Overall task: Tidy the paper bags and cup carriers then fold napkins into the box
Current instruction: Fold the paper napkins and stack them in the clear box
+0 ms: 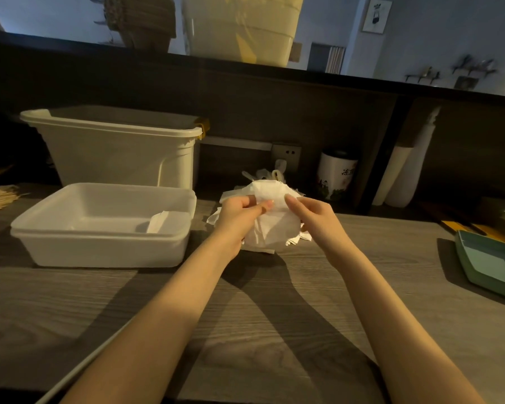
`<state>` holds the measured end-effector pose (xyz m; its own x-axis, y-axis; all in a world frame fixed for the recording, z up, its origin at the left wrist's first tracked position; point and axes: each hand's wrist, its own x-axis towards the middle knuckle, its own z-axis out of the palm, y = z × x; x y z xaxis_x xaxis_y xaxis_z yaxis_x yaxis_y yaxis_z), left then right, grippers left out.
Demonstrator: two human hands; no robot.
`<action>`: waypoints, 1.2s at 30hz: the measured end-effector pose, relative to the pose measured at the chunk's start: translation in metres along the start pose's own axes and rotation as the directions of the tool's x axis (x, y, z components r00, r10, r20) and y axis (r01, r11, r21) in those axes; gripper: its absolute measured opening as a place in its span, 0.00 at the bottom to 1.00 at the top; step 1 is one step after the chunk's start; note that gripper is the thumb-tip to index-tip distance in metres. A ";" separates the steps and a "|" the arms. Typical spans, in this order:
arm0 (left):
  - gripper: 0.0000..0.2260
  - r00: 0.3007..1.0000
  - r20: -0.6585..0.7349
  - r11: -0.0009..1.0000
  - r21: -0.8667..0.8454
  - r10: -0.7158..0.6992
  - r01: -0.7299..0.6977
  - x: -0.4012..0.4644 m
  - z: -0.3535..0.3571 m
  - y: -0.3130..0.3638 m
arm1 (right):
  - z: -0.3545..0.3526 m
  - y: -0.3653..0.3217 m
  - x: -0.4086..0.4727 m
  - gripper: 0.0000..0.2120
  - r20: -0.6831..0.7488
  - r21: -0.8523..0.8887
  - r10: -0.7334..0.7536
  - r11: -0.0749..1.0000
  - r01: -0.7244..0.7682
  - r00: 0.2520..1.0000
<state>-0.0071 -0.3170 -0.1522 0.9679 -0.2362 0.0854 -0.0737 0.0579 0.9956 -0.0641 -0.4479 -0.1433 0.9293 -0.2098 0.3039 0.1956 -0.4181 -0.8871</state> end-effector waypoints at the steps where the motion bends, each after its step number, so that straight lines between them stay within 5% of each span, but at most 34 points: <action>1: 0.14 1.000 0.009 1.000 0.019 0.020 -0.020 0.000 0.001 -0.001 | 0.001 0.001 0.000 0.16 -0.011 -0.013 -0.027 1.000 0.027 1.000; 8: 0.15 0.998 0.020 0.981 -0.183 -0.059 0.062 0.001 0.001 0.001 | 0.004 0.000 0.001 0.15 -0.114 0.166 0.004 0.986 0.016 0.993; 12: 0.11 0.994 0.072 0.970 -0.227 -0.076 0.090 0.000 0.003 0.004 | 0.005 -0.002 -0.001 0.19 -0.074 0.101 -0.088 0.990 0.095 0.993; 17: 0.19 0.983 0.180 0.983 -0.173 -0.037 0.068 -0.005 0.002 0.007 | 0.010 0.002 -0.003 0.26 -0.061 0.013 -0.096 0.995 0.097 0.994; 20: 0.12 0.974 0.223 0.987 -0.158 0.029 0.006 -0.008 0.000 0.007 | 0.008 0.003 -0.003 0.27 -0.077 0.009 -0.064 0.998 0.065 0.995; 24: 0.18 0.963 0.242 0.992 0.023 0.117 -0.127 -0.006 0.001 0.002 | 0.008 0.002 -0.004 0.27 -0.068 0.028 -0.038 0.999 0.040 0.997; 28: 0.07 0.959 0.284 0.980 -0.187 -0.008 0.063 -0.007 0.000 0.007 | 0.007 0.004 -0.002 0.21 -0.081 0.067 0.039 0.997 -0.034 0.996; 31: 0.13 0.929 0.370 0.969 -0.225 -0.008 0.098 -0.005 -0.003 0.006 | 0.007 0.006 -0.001 0.21 -0.097 0.119 0.083 0.990 -0.071 0.992; 36: 0.24 0.917 0.396 0.999 -0.024 0.049 -0.043 -0.008 -0.004 0.004 | 0.005 0.012 0.003 0.21 -0.082 0.134 0.165 0.979 -0.153 0.983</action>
<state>-0.0142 -0.3112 -0.1493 0.7890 -0.5976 0.1427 -0.1097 0.0915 0.9897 -0.0576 -0.4488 -0.1547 0.9198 -0.3479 0.1812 0.0914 -0.2591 -0.9615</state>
